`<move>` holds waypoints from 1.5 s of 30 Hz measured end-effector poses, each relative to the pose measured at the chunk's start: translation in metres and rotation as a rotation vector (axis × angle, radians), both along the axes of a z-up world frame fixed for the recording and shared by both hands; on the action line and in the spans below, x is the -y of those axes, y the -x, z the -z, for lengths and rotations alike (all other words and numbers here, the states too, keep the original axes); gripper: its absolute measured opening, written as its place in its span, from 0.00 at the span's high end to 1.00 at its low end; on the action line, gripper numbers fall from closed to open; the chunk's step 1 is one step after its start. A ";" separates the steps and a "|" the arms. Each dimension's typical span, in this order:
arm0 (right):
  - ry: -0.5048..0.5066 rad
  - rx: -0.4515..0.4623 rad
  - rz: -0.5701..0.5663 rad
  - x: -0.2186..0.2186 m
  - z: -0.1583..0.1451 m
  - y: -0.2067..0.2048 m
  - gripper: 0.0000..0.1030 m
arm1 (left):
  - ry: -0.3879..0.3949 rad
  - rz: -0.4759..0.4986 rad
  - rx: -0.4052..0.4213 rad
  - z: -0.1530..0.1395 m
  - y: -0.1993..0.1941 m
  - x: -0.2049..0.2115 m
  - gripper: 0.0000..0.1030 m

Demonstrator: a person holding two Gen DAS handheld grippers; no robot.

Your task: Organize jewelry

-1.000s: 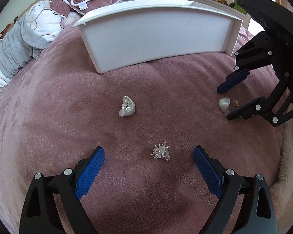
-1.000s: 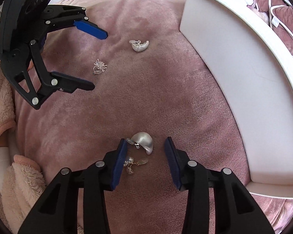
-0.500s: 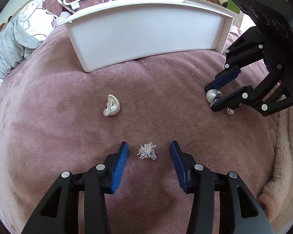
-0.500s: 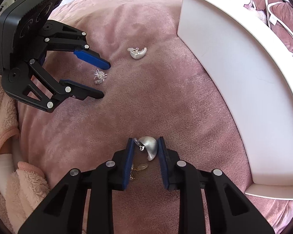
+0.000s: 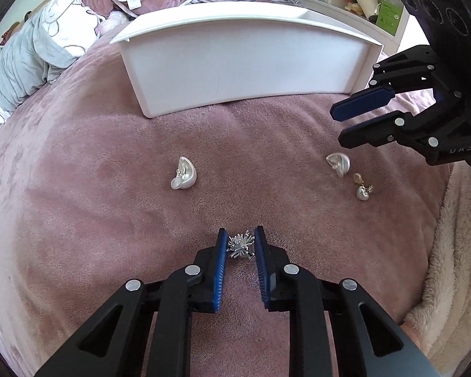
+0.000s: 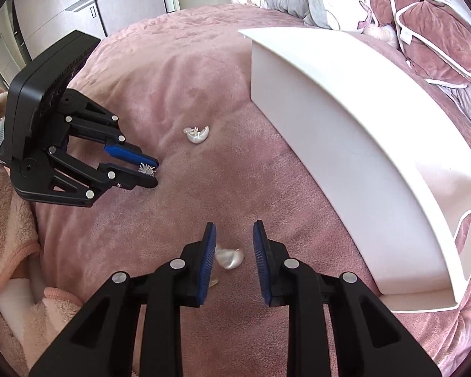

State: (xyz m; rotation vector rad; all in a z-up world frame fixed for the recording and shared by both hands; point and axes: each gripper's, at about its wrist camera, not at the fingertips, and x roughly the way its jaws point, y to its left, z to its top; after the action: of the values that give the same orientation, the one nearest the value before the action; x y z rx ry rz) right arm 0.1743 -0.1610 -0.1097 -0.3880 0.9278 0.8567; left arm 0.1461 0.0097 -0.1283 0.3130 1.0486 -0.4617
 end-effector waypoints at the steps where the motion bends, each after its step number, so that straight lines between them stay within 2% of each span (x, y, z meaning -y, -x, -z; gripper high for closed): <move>1: -0.014 0.008 0.002 0.002 -0.004 0.001 0.76 | -0.001 -0.002 0.015 -0.004 -0.001 0.001 0.79; 5: -0.060 0.035 0.011 0.008 -0.019 0.004 0.76 | 0.051 -0.042 0.067 -0.029 0.001 0.000 0.79; 8: -0.049 0.026 0.015 0.009 -0.017 0.003 0.76 | 0.078 -0.073 0.090 -0.040 0.004 -0.006 0.79; 10: -0.022 -0.004 0.006 0.005 -0.011 0.002 0.73 | 0.064 -0.087 0.087 -0.041 0.007 -0.007 0.79; 12: 0.034 -0.023 0.003 -0.001 0.002 0.003 0.64 | 0.044 -0.094 0.075 -0.038 0.000 -0.008 0.78; 13: 0.058 -0.027 -0.007 -0.005 0.008 0.005 0.63 | 0.034 -0.094 0.072 -0.037 0.001 -0.006 0.78; 21: 0.244 -0.059 -0.049 -0.028 0.050 0.010 0.63 | 0.016 -0.084 0.070 -0.035 0.005 -0.003 0.78; 23: 0.272 -0.083 -0.051 -0.032 0.059 0.009 0.45 | 0.014 -0.091 0.062 -0.032 0.003 -0.004 0.78; 26: 0.293 -0.088 -0.062 -0.037 0.065 0.010 0.39 | 0.018 -0.106 0.042 -0.027 0.000 -0.006 0.78; 30: 0.274 -0.079 -0.069 -0.036 0.064 0.013 0.43 | 0.020 -0.115 0.035 -0.024 -0.002 -0.007 0.78; 34: 0.240 -0.101 -0.080 -0.036 0.061 0.012 0.72 | 0.023 -0.121 0.028 -0.021 -0.004 -0.007 0.78; 38: 0.229 -0.095 -0.078 -0.035 0.059 0.013 0.72 | 0.029 -0.130 0.027 -0.019 -0.007 -0.010 0.78; 45: 0.189 -0.032 -0.067 -0.036 0.042 0.022 0.72 | 0.079 -0.150 0.048 -0.027 -0.010 -0.019 0.78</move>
State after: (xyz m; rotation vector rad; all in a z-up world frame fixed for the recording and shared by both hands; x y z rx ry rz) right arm 0.1522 -0.1251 -0.1512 -0.5724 1.0336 0.8411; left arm 0.1561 0.0288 -0.1013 0.1726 0.9964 -0.3584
